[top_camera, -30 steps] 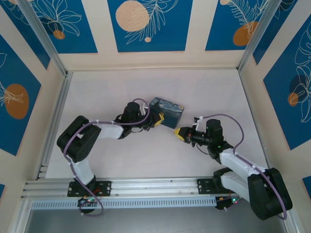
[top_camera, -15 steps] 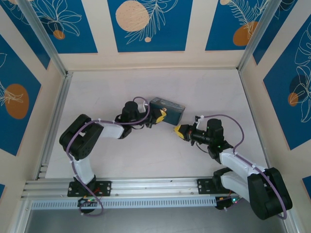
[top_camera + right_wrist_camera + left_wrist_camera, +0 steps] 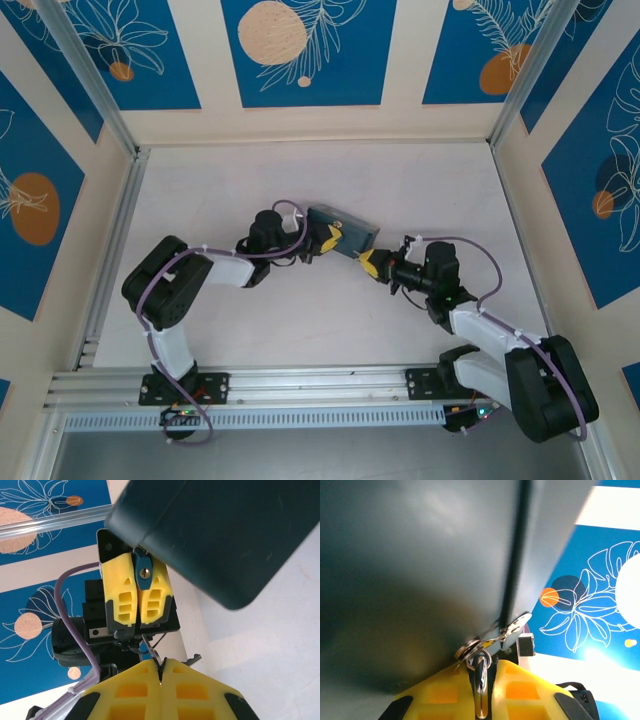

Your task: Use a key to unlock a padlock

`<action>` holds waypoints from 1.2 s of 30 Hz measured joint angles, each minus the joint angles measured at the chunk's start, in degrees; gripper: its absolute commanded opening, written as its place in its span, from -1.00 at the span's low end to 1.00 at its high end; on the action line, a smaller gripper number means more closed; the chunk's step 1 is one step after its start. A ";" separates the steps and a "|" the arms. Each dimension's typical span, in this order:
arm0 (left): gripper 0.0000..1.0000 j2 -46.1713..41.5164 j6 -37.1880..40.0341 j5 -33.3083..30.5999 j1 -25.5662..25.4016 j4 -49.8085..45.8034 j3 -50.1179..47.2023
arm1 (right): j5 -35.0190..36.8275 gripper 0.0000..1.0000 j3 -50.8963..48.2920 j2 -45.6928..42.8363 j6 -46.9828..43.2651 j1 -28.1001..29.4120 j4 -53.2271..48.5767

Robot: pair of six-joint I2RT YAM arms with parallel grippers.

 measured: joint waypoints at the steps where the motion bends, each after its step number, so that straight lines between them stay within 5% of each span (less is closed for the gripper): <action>1: -1.00 0.00 -0.02 0.00 -0.02 0.04 -0.04 | 0.26 -1.00 0.26 0.48 0.52 0.09 0.37; 36: -1.00 0.02 -1.73 -1.55 -0.39 3.72 -1.01 | 8.35 -1.00 5.46 11.15 7.04 5.42 4.87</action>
